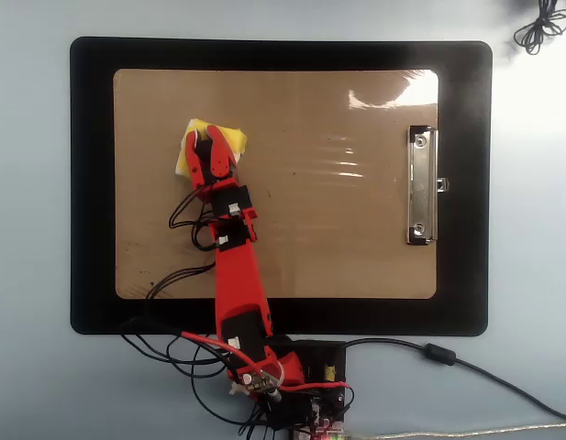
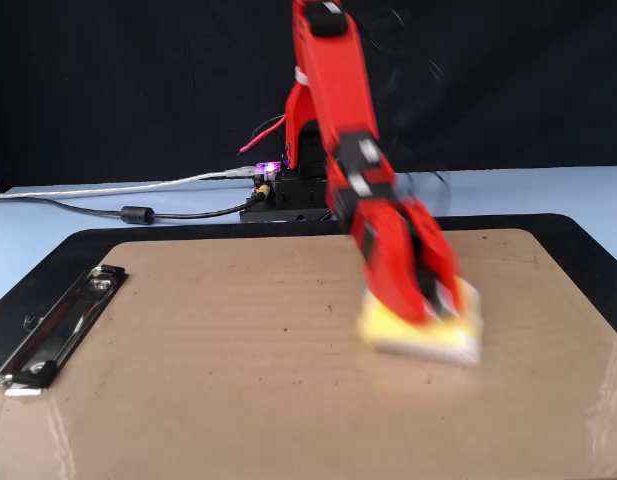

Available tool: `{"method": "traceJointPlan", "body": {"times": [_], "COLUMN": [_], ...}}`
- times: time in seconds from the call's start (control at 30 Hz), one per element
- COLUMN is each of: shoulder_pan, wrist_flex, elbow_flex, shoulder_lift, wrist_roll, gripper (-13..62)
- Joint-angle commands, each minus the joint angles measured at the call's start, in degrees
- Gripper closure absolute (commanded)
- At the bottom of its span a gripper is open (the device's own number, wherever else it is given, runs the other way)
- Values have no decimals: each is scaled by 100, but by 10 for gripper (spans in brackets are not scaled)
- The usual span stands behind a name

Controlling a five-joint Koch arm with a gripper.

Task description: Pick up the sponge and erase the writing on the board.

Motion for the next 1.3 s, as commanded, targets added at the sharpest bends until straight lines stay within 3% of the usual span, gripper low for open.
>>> {"method": "traceJointPlan", "body": {"times": [0.0,0.3,0.4,0.57,0.67,0.73,0.87,0.93,1.03,1.27], "shoulder_pan": [-114,-536,-686,-703,-721,-721,-686,-686,-686,-519], "wrist_flex": [9,35,9,53,62,53,246,554,694,738], "elbow_flex": [-264,3015,2514,-185,-105,791,3472,3929,3173,-519], "shoulder_lift": [-387,2593,1995,-255,-237,519,3217,3832,3278,35], "wrist_roll": [-79,-308,-571,-589,-589,-589,-571,-571,-563,-554], "gripper": [574,574,574,574,574,574,574,574,574,574]}}
